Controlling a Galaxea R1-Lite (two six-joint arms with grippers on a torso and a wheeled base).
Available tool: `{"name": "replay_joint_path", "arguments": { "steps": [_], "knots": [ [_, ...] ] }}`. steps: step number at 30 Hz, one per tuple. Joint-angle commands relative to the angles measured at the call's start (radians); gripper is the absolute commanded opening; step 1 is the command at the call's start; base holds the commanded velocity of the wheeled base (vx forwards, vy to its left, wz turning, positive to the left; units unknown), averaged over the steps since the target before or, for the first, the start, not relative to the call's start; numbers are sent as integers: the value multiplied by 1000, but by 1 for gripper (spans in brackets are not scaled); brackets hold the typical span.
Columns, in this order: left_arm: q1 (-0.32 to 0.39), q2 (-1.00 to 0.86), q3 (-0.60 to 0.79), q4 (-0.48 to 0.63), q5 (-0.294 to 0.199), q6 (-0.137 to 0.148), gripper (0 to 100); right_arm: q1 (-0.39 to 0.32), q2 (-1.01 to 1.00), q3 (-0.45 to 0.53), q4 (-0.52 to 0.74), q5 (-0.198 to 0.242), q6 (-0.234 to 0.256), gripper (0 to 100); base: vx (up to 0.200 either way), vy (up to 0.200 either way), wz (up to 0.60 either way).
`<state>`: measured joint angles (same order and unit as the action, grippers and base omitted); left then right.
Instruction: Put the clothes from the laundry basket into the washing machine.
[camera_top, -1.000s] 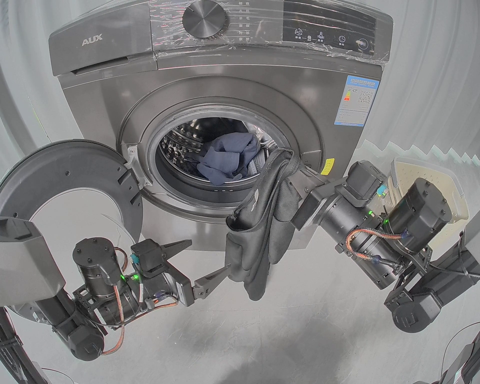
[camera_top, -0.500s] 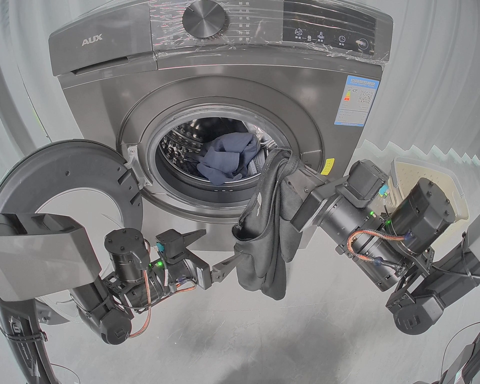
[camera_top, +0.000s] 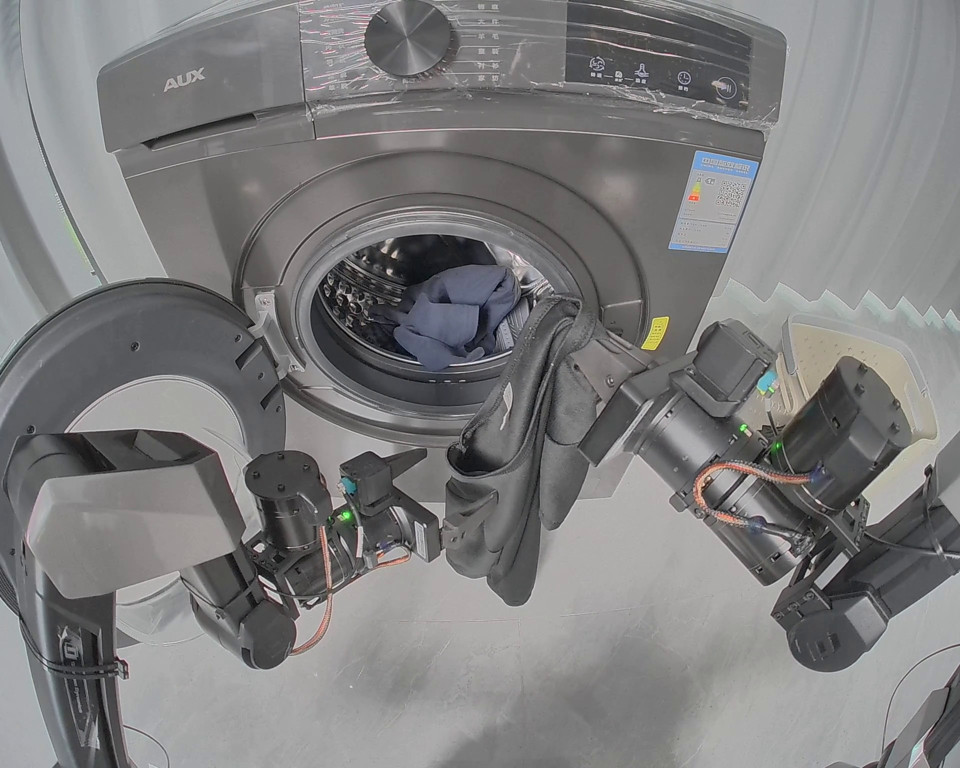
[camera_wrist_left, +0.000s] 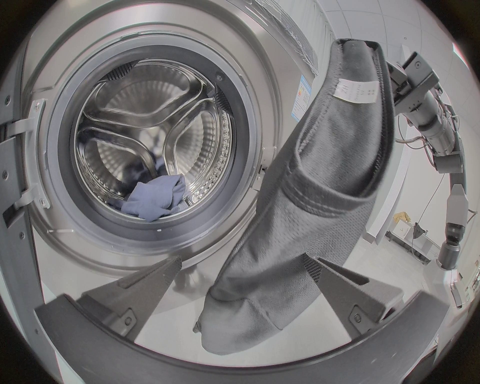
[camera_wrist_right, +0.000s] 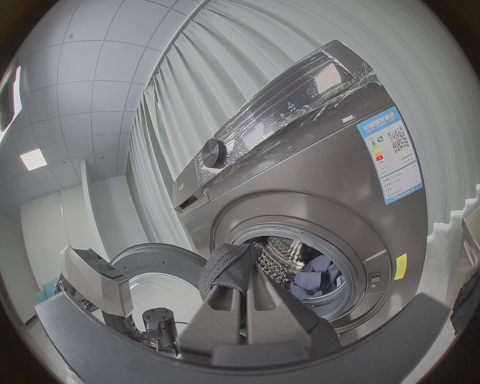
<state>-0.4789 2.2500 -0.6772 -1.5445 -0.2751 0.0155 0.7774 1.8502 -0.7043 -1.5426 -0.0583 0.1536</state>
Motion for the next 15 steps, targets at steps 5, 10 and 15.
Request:
{"name": "replay_joint_path", "arguments": {
  "steps": [5,10,15],
  "knots": [
    [2,31,-73,3,-4,1,100,8,1,0,-1,0,0,0,0,0,0],
    [0,34,-102,10,-38,1,100,8,6,0,-1,-2,0,0,0,0,0],
    [-3,40,-128,10,-61,1,100,8,7,2,-1,-2,0,0,0,0,0]
  ]
}}
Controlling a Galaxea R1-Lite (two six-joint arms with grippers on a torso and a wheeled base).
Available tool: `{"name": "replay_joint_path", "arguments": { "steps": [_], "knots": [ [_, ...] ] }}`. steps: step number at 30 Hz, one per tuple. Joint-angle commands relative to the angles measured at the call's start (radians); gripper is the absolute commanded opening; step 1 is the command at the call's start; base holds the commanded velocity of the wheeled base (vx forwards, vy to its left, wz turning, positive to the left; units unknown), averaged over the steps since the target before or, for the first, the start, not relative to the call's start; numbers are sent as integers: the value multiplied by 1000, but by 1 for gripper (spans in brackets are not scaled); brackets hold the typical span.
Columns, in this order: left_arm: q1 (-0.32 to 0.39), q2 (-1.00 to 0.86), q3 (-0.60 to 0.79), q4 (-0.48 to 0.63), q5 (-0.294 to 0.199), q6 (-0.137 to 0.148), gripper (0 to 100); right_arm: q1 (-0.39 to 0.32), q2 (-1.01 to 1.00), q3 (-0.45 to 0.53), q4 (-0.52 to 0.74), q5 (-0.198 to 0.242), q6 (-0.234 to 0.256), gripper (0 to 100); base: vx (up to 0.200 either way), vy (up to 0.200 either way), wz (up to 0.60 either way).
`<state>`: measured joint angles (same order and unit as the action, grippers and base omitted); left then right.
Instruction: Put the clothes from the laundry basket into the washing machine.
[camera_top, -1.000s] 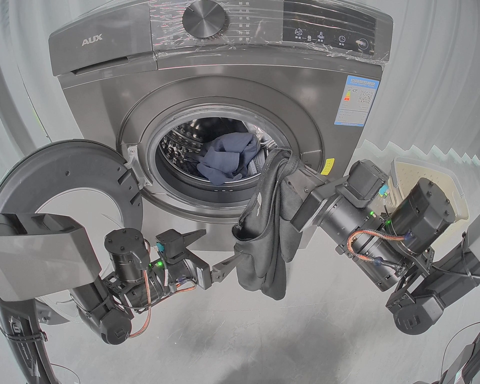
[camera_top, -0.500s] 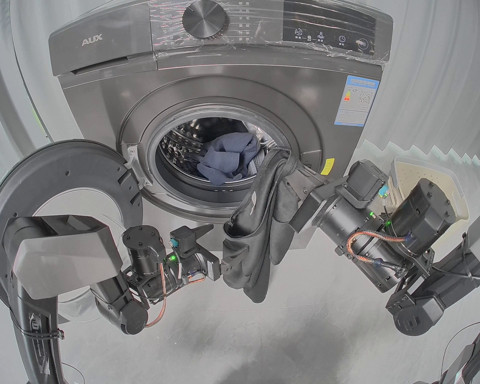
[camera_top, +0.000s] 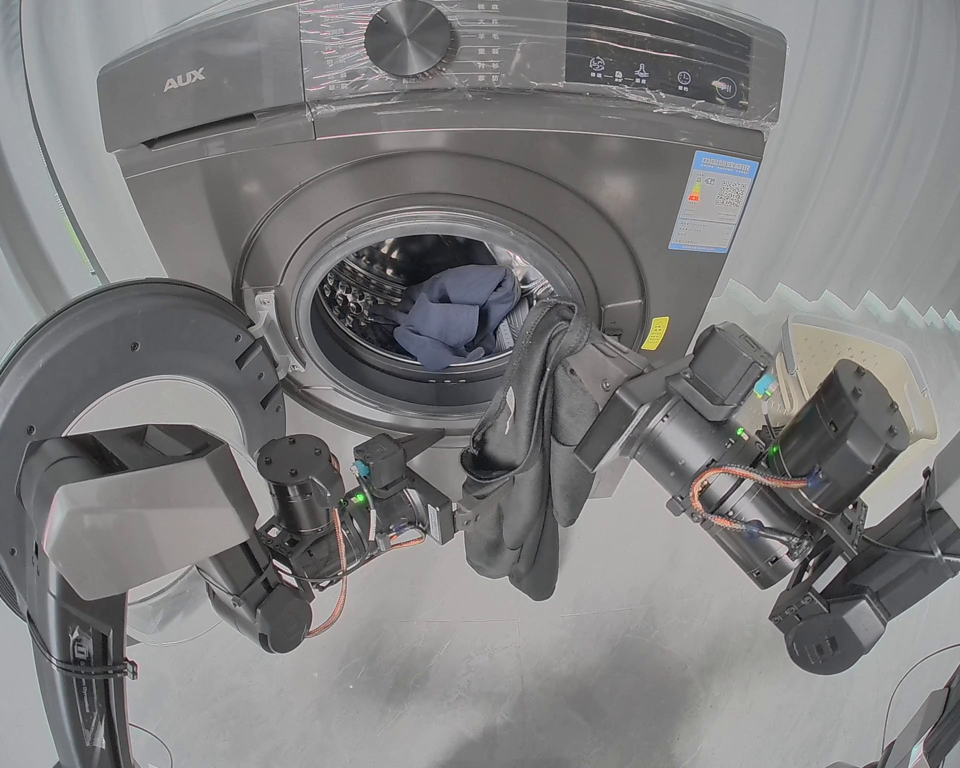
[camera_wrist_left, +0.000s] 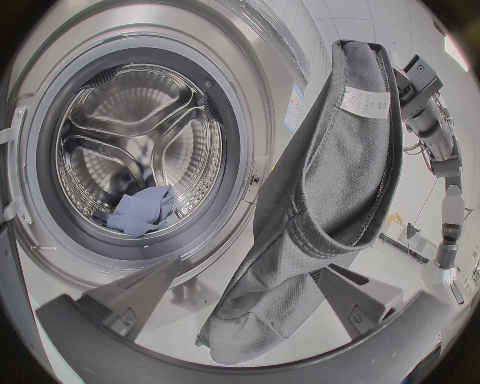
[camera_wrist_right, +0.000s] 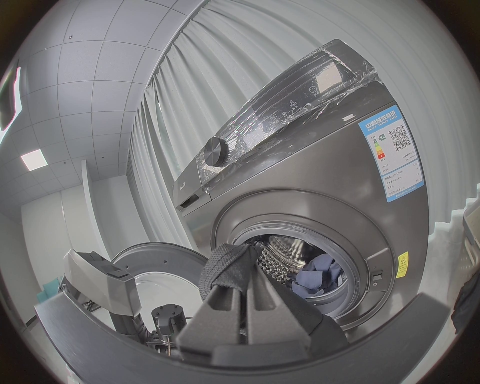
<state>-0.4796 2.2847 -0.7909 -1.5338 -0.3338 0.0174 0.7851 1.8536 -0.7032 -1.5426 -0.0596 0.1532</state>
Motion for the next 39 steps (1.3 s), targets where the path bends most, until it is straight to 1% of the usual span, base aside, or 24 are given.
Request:
{"name": "replay_joint_path", "arguments": {
  "steps": [1,8,9,10,15,20,21,23,24,28,29,31,33,36,39],
  "knots": [
    [-5,9,-22,-2,-4,-1,100,0,4,1,-1,0,0,0,0,0,0],
    [-25,10,-39,-5,-1,-2,100,0,6,1,-1,0,2,0,0,0,0],
    [-39,12,-39,-6,1,-1,100,0,6,1,-1,0,2,0,0,0,0],
    [-44,12,-39,-6,1,-2,0,0,6,1,-1,0,2,0,0,0,0],
    [-53,12,-70,-3,10,-4,0,0,6,2,-1,0,2,0,0,0,0],
    [-48,2,-64,-12,10,-8,0,0,6,2,-1,0,2,0,0,0,0],
    [-40,-10,-47,-14,10,-4,0,-1,6,4,-1,0,3,0,0,0,0],
    [-33,-51,-13,-14,10,-4,0,-3,6,5,-1,0,3,0,0,0,0],
    [-21,-88,12,-14,10,-8,0,-4,6,5,-1,0,3,0,0,0,0],
    [32,-220,119,-14,13,-5,0,-7,6,10,-1,0,2,0,0,0,0],
    [44,-255,156,-14,21,-2,0,-7,6,10,-1,0,3,0,0,0,0],
    [55,-323,237,-14,45,-10,0,-1,6,8,-1,-2,3,0,0,0,0],
    [62,-375,286,-14,53,-14,0,0,7,10,-1,-3,5,0,0,0,0],
    [108,-438,314,-14,53,-16,0,0,6,13,-1,-5,6,0,0,0,0],
    [128,-487,302,-14,52,-27,0,2,6,18,-1,-8,6,0,0,0,0]
  ]
}}
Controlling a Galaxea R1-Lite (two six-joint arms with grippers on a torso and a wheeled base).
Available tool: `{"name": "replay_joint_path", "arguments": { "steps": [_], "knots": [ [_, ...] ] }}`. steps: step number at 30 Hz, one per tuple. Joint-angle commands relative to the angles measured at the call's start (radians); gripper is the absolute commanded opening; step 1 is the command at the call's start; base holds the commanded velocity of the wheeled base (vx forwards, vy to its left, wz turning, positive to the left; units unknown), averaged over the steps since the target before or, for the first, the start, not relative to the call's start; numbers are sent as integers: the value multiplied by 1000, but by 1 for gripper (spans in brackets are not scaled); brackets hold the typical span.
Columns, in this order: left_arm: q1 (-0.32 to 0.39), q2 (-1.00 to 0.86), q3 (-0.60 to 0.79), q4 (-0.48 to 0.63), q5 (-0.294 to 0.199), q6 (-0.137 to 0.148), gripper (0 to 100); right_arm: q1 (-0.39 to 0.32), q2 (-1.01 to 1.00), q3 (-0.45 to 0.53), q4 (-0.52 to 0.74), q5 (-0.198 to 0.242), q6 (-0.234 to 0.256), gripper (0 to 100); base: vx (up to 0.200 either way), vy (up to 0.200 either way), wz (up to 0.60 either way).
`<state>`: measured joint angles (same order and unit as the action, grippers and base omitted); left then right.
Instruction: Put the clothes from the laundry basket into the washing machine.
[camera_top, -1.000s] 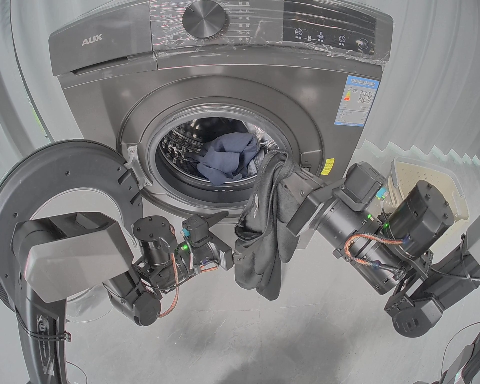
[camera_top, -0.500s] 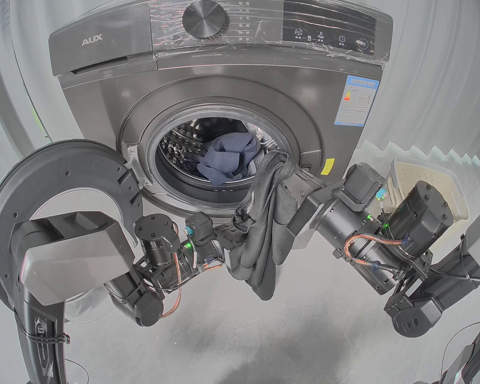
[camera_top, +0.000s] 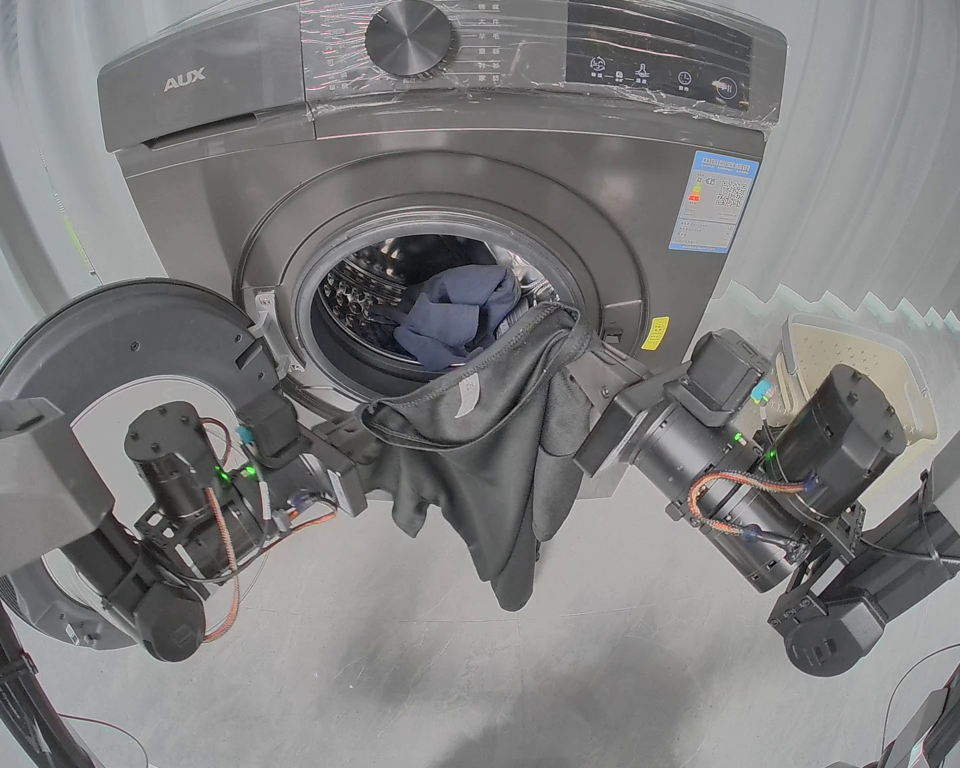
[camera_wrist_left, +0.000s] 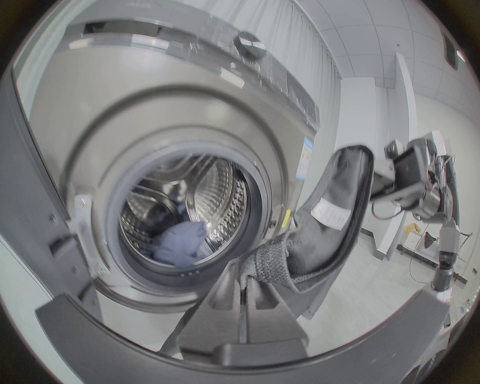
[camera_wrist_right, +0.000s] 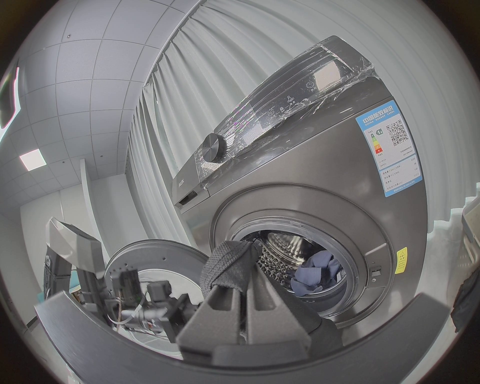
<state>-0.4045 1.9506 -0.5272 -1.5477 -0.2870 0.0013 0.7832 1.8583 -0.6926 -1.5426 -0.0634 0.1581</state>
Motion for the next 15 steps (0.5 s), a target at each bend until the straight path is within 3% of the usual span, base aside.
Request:
{"name": "replay_joint_path", "arguments": {
  "steps": [1,6,12,15],
  "knots": [
    [56,-168,33,0,6,-14,0,7,1,7,-1,-4,1,0,0,0,0],
    [55,-242,0,1,9,-44,0,-5,21,21,-1,-3,3,0,0,0,0],
    [53,-295,-43,17,16,-47,0,-12,16,22,-1,-4,3,0,0,0,0],
    [58,-292,-39,14,16,-47,0,-12,13,22,-1,-29,1,0,0,0,0]
  ]
}}
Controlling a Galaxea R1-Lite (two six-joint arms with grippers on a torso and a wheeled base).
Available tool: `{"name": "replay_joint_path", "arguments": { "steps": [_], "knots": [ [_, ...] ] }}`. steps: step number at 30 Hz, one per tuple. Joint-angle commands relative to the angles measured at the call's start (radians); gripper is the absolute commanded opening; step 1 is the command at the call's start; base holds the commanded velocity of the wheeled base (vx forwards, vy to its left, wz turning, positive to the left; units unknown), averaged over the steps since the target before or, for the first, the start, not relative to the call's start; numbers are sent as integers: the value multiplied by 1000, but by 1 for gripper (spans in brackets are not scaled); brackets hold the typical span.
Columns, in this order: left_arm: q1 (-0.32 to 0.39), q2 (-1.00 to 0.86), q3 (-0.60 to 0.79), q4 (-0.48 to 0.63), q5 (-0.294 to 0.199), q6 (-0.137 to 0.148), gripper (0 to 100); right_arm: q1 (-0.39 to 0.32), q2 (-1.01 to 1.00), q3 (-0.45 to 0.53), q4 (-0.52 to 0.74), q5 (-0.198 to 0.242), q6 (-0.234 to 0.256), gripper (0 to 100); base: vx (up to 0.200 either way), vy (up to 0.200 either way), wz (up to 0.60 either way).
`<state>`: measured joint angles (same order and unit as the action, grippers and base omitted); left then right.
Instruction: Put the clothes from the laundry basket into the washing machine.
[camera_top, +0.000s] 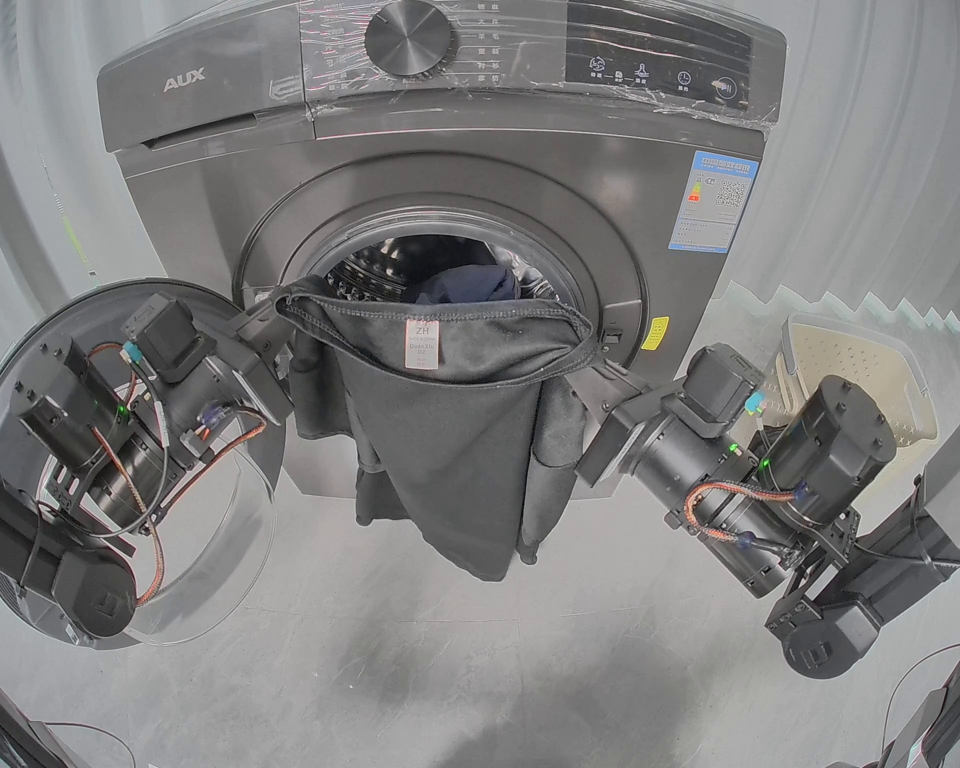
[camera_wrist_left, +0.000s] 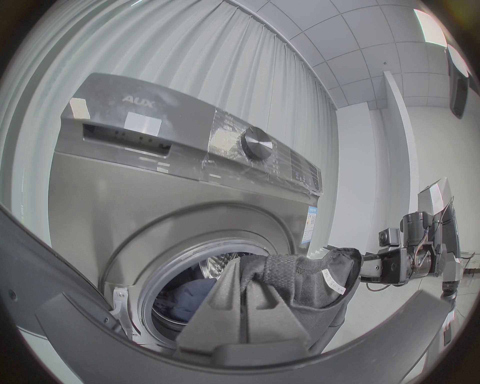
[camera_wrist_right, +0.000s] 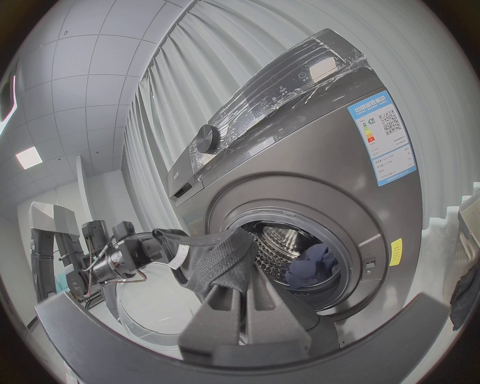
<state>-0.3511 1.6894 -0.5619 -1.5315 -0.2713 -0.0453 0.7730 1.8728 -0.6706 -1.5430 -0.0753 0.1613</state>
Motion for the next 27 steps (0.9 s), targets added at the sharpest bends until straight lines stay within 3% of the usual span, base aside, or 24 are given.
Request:
{"name": "replay_joint_path", "arguments": {
  "steps": [1,17,23,27],
  "knots": [
    [4,-28,-1,-6,0,-1,0,-1,-3,0,0,-21,-2,0,0,0,0],
    [-29,-83,45,-15,24,-2,0,-4,-37,-9,0,-26,-3,0,0,0,0],
    [-29,-65,50,-15,24,-4,0,-60,-49,-12,0,-35,-6,0,0,0,0],
    [-42,-65,45,-9,27,-2,0,-60,-50,-15,0,-37,-6,0,0,0,0]
  ]
}}
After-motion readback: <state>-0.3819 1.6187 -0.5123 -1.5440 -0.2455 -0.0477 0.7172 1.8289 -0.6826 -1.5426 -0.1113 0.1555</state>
